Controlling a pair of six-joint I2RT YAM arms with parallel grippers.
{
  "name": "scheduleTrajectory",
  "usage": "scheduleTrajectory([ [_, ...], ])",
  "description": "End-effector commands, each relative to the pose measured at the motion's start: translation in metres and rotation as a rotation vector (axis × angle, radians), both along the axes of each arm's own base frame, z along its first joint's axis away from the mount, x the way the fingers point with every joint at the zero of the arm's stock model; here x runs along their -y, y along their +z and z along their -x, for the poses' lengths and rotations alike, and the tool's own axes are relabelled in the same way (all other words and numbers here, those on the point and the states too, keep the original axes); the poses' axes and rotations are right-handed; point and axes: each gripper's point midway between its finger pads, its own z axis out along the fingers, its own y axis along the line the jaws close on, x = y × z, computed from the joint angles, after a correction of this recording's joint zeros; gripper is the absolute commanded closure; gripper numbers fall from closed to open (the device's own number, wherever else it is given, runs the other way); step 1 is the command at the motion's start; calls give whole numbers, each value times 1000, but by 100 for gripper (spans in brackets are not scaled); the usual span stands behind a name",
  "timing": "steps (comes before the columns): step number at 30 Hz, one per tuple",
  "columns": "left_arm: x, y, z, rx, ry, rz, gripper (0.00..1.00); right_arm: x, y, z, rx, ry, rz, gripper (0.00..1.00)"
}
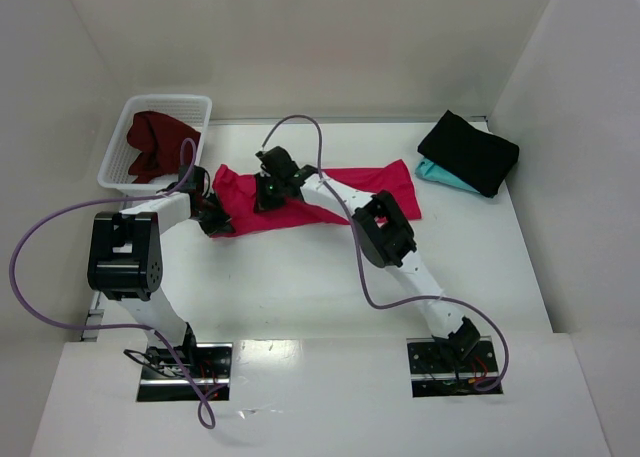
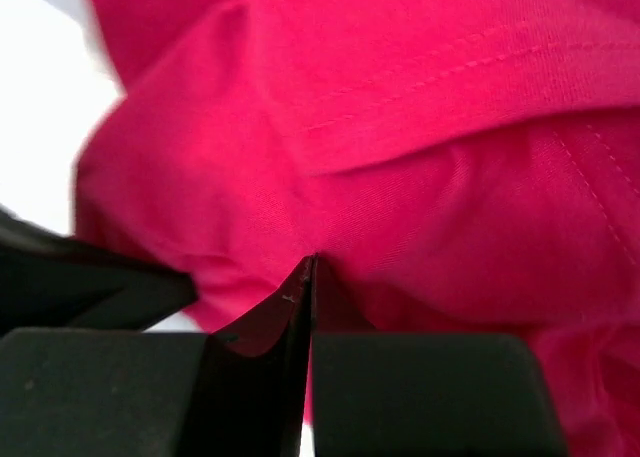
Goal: Fold and stack the t-shirts
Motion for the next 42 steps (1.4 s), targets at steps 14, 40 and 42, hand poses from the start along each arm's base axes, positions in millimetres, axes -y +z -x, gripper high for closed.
scheduleTrajectory([
  [14,-2,-14,8,-47,5,-9,100,-26,-1,-55,99,-57,-27,92],
  [40,1,-16,9,-54,-11,6,100,81,184,-172,453,-377,-150,78],
  [42,0,-13,8,-40,-21,1,100,90,183,-166,442,-376,-91,76],
])
